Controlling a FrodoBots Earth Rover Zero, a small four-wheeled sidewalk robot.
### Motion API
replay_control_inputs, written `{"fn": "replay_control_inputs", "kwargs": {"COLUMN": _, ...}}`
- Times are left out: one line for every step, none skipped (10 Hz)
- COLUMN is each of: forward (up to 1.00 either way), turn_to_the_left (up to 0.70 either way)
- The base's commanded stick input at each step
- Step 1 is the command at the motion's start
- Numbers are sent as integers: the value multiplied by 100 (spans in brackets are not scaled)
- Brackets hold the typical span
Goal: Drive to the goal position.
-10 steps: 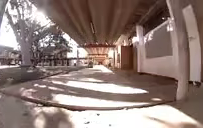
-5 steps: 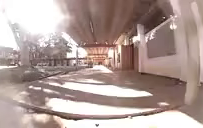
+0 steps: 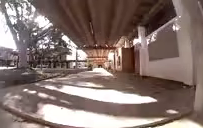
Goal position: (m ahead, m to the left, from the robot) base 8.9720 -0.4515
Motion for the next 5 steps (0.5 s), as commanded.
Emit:
{"fn": "replay_control_inputs", "kwargs": {"forward": 50, "turn_to_the_left": 0}}
{"fn": "replay_control_inputs", "kwargs": {"forward": 50, "turn_to_the_left": 0}}
{"fn": "replay_control_inputs", "kwargs": {"forward": 50, "turn_to_the_left": 0}}
{"fn": "replay_control_inputs", "kwargs": {"forward": 50, "turn_to_the_left": 0}}
{"fn": "replay_control_inputs", "kwargs": {"forward": 50, "turn_to_the_left": 0}}
